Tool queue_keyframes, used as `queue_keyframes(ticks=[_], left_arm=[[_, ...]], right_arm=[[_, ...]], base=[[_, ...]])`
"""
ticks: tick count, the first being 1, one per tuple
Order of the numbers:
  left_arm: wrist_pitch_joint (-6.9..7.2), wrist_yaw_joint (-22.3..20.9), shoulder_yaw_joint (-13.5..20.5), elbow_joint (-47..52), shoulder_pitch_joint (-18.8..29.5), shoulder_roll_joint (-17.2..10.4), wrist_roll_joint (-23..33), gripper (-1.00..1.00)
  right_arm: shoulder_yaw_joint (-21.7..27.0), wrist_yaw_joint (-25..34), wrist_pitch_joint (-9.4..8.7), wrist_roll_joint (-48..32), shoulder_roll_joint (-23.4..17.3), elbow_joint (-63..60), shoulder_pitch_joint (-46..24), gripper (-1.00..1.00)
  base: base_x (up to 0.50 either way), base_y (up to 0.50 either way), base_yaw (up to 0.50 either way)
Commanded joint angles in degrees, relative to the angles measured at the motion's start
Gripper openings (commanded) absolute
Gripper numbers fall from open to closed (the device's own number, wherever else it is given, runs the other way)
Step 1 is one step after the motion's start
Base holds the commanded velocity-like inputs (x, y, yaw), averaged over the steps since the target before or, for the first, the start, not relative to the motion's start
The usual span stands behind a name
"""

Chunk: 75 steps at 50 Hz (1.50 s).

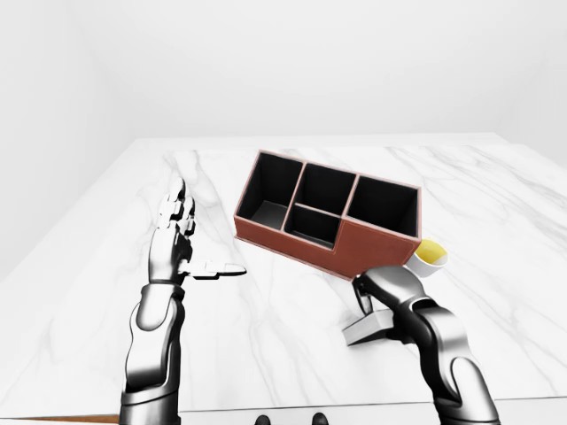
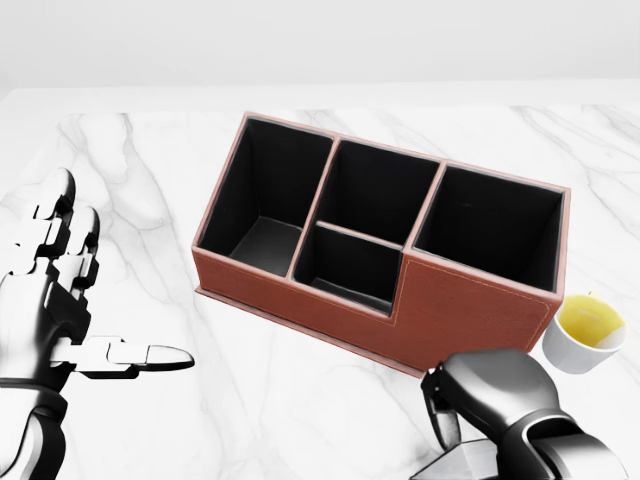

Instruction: Pick up the book and place it in the right compartment of the caddy.

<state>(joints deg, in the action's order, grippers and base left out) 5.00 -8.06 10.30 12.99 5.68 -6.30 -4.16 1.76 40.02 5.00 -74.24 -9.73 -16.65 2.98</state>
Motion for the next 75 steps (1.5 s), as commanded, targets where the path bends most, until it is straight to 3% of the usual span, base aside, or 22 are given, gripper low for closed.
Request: queue_keyframes(ticks=[1,16,25,29,37,41,52,62,75], left_arm=[[0.00,0.0,-0.1,0.0,0.1,0.0,-0.1,1.00],[0.00,-0.1,-0.4,0.8,0.5,0.0,0.2,1.00],[0.00,-0.1,-0.4,1.7,0.5,0.0,0.3,1.00],[0.00,-0.2,-0.4,1.8,0.6,0.0,0.4,1.00],[0.00,-0.2,-0.4,1.4,0.8,0.0,0.4,1.00],[0.00,-0.2,-0.4,1.5,0.7,0.0,0.4,1.00],[0.00,-0.1,-0.3,1.6,0.8,0.0,0.3,1.00],[0.00,-0.1,-0.3,1.3,0.8,-0.1,0.3,1.00],[0.00,-0.3,-0.1,2.7,0.6,-0.1,0.0,1.00]], right_arm=[[1.5,0.0,0.00,4.3,1.6,-13.3,0.2,-1.00],[2.4,0.0,0.00,9.2,3.1,-27.1,-2.4,-1.00],[1.2,0.0,-5.20,10.1,2.7,-32.2,-7.1,-1.00],[-1.2,0.0,-10.00,10.5,0.1,-33.9,-9.4,-1.00],[-4.2,0.0,-10.00,11.3,-3.9,-36.1,-13.7,-1.00],[-4.8,0.0,-10.00,11.2,-4.1,-36.6,-16.1,-1.00],[-7.2,0.0,-10.00,12.8,-11.3,-37.7,-26.3,-1.00],[-5.0,0.0,-10.00,10.2,-8.0,-33.9,-36.1,-1.00],[-2.0,0.0,-10.00,13.9,-13.2,-24.9,-49.7,-1.00]], base=[[0.00,0.00,0.00],[0.00,0.00,0.00],[0.00,0.00,0.00],[0.00,0.00,0.00],[0.00,0.00,0.00],[0.00,0.00,0.00],[0.00,0.00,0.00],[0.00,0.00,0.00],[0.00,0.00,0.00]])
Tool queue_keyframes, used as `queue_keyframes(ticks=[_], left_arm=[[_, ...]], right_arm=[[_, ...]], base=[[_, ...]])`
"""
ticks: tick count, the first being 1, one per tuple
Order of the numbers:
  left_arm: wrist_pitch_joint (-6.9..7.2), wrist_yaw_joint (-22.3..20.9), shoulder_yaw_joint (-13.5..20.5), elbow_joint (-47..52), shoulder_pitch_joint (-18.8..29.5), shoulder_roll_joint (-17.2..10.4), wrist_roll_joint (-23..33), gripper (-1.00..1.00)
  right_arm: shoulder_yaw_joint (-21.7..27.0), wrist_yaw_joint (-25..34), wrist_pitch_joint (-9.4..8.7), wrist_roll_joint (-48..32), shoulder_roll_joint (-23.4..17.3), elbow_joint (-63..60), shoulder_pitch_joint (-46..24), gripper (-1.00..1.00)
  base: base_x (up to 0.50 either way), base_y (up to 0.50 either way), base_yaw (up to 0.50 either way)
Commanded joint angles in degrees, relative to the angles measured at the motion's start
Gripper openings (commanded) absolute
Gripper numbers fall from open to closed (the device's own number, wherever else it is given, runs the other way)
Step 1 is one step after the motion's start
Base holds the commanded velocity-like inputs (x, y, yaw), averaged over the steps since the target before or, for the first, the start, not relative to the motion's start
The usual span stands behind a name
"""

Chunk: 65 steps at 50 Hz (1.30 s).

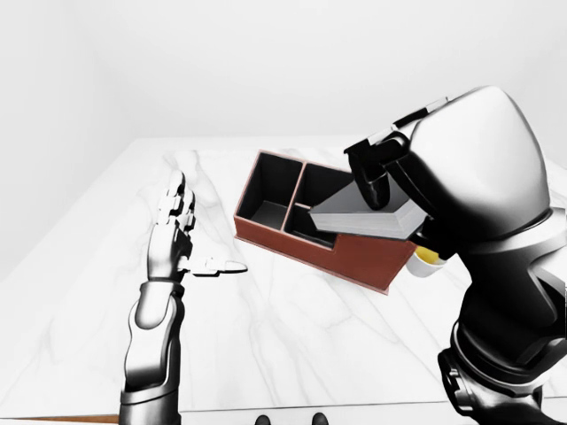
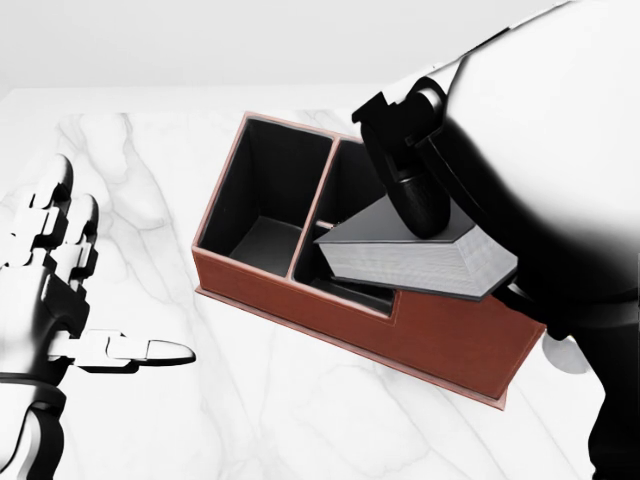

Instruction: Pick up the book and place it in the right compartment of the caddy.

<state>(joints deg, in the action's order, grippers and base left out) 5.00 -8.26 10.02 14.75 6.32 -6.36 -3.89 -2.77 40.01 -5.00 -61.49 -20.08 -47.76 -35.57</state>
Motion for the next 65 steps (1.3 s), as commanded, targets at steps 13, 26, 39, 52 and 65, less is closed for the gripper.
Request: queue_keyframes(ticks=[13,26,39,52,65], left_arm=[[0.00,-0.7,0.9,2.1,0.3,-0.6,-1.0,1.00],[0.00,-1.0,1.0,2.2,0.4,-0.6,-1.2,1.00],[0.00,-1.4,0.8,3.7,-0.1,-0.4,-1.3,1.00],[0.00,-1.5,0.8,2.8,-0.1,-0.3,-1.3,1.00],[0.00,-1.4,0.7,1.9,-0.3,-0.2,-1.3,1.00]], right_arm=[[6.9,0.0,0.00,-0.1,-3.3,26.7,-23.9,-1.00],[6.6,0.0,0.00,-1.4,-4.0,50.3,-32.7,-1.00],[4.5,0.0,0.00,-3.4,-5.6,90.5,-49.4,-1.00],[3.2,0.0,0.00,-5.5,-6.1,108.8,-54.8,-1.00],[2.2,0.0,1.40,-6.4,-5.4,111.7,-53.0,-1.00]], base=[[0.00,0.00,0.00],[0.00,0.00,0.00],[0.00,0.00,0.00],[0.00,0.00,0.00],[0.00,0.00,0.00]])
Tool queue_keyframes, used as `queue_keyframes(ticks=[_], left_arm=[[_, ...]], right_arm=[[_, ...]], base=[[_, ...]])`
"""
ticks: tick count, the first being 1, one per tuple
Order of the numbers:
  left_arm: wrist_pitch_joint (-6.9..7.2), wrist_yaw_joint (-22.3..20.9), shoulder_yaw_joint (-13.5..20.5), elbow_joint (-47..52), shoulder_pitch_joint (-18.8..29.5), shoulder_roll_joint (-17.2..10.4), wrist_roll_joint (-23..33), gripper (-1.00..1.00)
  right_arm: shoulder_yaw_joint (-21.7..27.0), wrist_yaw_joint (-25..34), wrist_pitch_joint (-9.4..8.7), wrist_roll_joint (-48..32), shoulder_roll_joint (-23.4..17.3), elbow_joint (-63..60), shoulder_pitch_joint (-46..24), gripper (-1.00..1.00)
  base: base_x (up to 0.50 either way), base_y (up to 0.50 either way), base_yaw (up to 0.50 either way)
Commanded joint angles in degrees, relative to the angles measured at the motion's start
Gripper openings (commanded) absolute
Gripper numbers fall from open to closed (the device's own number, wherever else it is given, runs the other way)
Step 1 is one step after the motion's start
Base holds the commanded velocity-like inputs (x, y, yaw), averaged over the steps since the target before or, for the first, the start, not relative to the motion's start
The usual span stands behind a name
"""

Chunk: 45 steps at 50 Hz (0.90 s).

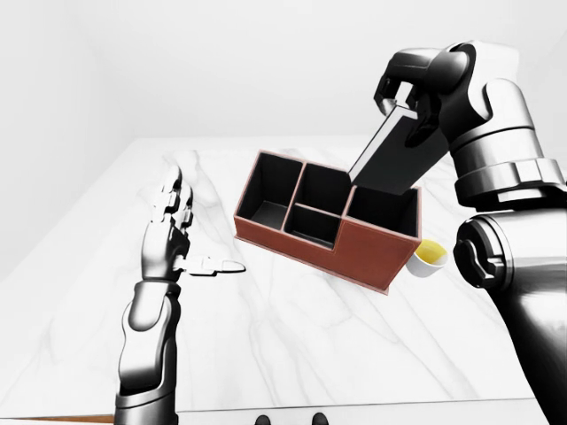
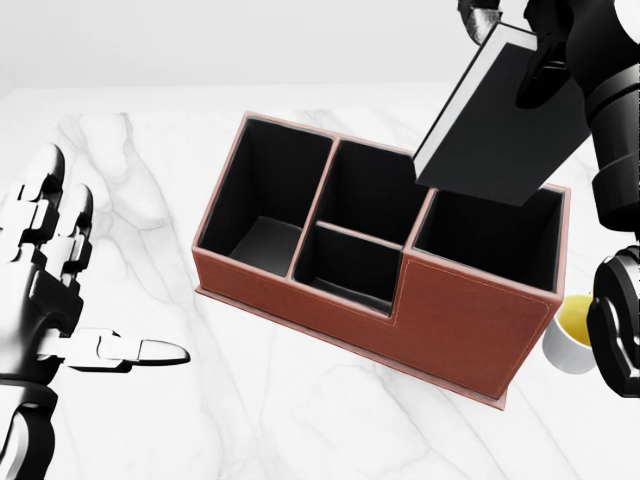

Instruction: Pick up the book and place it in the right compartment of the caddy.

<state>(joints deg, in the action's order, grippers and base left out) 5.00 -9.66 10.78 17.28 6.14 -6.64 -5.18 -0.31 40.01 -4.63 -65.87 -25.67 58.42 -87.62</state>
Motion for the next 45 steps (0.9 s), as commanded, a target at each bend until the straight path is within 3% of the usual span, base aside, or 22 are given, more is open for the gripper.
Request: queue_keyframes(ticks=[1,15,23,45], left_arm=[[0.00,0.0,-0.1,-0.6,-0.1,0.1,0.0,1.00],[0.00,0.0,-0.2,-1.1,0.1,0.0,0.0,1.00],[0.00,0.0,-0.1,-1.7,0.2,0.0,0.0,1.00],[0.00,-0.2,0.5,-2.8,-0.5,-0.2,-0.5,1.00]], right_arm=[[-0.3,0.0,0.98,-2.2,0.3,5.7,-0.9,-1.00],[-1.9,0.0,3.16,-7.3,0.3,8.8,-0.7,-1.00],[-2.1,-3.1,3.79,-9.5,0.9,10.5,-0.5,-1.00],[-1.7,-8.2,2.46,-10.1,2.0,13.8,-0.7,-1.00]], base=[[0.00,0.00,0.00],[0.00,0.00,0.00],[0.00,0.00,0.00],[0.00,0.00,0.00]])
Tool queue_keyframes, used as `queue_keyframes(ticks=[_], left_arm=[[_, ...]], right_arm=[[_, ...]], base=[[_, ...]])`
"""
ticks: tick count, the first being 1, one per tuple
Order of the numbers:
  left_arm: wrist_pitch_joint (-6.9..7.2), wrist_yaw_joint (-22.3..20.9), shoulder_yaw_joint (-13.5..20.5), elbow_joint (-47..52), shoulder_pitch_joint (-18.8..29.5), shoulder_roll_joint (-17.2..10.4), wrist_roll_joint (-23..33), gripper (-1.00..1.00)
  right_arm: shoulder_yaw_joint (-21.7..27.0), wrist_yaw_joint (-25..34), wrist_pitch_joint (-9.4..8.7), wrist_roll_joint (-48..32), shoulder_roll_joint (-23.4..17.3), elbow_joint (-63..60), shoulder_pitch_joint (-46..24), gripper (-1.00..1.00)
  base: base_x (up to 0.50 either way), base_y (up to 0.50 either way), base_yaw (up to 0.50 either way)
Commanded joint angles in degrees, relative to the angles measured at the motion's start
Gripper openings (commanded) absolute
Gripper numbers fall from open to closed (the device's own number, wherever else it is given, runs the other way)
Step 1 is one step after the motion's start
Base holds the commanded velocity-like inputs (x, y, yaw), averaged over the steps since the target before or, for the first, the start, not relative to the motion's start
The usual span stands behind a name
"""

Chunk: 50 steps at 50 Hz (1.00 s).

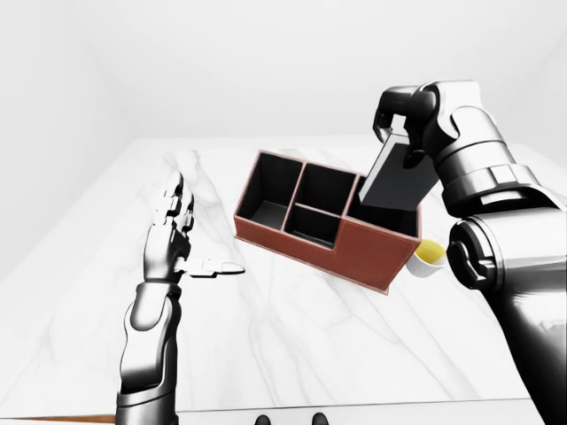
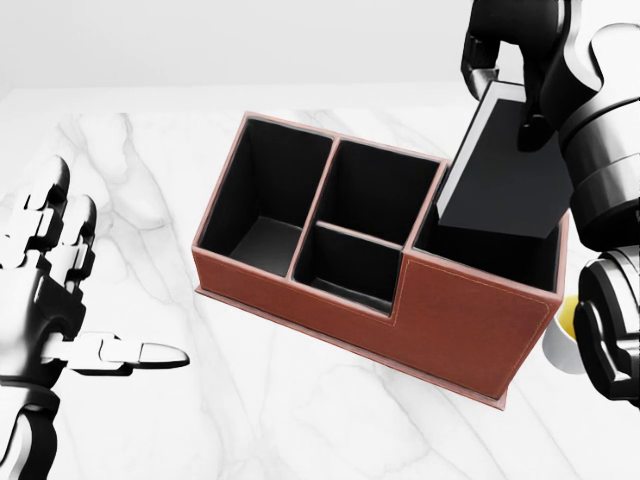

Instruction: Pick up the book and place it in the right compartment of the caddy.

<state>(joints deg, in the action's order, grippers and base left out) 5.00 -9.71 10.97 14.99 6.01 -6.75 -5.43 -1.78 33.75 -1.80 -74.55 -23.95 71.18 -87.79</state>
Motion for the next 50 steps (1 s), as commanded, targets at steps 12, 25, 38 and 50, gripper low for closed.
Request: queue_keyframes(ticks=[12,25,38,50], left_arm=[[0.00,0.0,1.1,-3.1,0.3,-0.6,-0.6,1.00],[0.00,0.2,1.1,-5.6,0.6,-0.9,-0.7,1.00],[0.00,0.2,1.3,-6.7,0.8,-1.2,-0.9,1.00],[0.00,-0.1,2.0,-6.8,0.9,-1.7,-1.6,1.00]], right_arm=[[-0.1,-5.7,-2.69,-1.4,1.1,3.8,1.1,-1.00],[0.3,-10.6,-3.20,-1.9,1.4,5.4,2.5,-1.00],[0.7,-12.3,-3.20,-2.2,1.5,6.0,2.9,-1.00],[1.1,-13.6,-3.20,-2.1,2.5,6.5,3.8,-1.00]], base=[[0.00,0.00,0.00],[0.00,0.00,0.00],[0.00,0.00,0.00],[0.00,0.00,0.00]])
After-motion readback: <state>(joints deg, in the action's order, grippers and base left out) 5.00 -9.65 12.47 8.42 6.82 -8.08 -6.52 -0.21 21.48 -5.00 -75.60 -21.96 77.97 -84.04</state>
